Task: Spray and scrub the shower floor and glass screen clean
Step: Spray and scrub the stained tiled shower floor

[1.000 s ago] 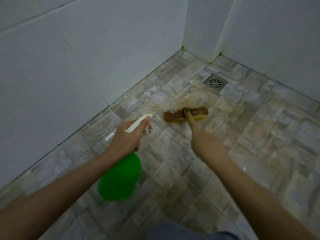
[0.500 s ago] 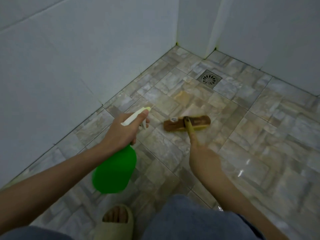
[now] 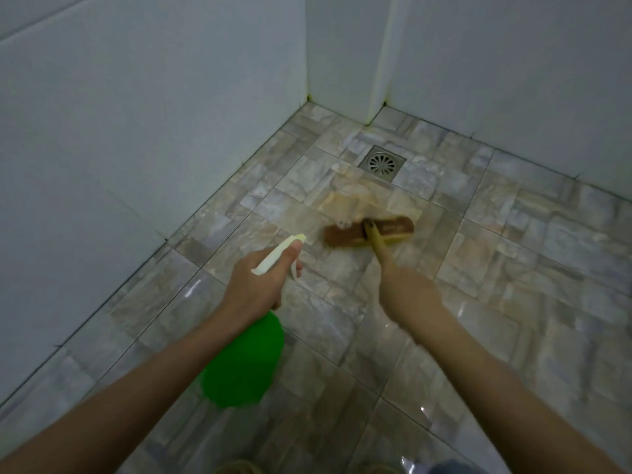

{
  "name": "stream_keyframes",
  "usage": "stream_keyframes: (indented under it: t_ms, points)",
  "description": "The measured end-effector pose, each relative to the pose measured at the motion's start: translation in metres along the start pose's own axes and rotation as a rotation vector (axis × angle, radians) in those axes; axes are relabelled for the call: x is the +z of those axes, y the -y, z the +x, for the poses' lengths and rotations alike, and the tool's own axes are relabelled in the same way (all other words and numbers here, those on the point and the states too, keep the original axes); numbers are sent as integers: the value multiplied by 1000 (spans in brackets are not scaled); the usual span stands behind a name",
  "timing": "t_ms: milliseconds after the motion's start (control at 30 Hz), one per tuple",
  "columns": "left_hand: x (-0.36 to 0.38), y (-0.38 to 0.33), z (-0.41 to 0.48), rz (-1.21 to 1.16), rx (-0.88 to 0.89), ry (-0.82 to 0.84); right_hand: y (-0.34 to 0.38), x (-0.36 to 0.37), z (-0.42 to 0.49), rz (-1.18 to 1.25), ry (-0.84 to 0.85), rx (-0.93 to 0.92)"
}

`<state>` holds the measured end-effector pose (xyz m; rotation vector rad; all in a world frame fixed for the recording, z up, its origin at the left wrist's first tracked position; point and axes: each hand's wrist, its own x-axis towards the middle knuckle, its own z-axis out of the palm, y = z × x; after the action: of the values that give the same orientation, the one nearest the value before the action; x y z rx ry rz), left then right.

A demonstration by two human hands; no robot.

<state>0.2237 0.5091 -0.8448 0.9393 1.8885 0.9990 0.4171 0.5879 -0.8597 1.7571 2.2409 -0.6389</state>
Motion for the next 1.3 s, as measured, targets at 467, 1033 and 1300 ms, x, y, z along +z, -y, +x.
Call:
stream_keyframes:
  t_ms: [467, 1033, 1300]
  points:
    - [-4, -9, 42, -57, -132, -16, 4, -27, 63, 46, -10, 2]
    - [-43, -3, 46, -49, -77, -101, 57, -40, 81, 98, 109, 136]
    - [-45, -4, 48, -63, -21, -112, 34, -67, 144, 97, -8, 168]
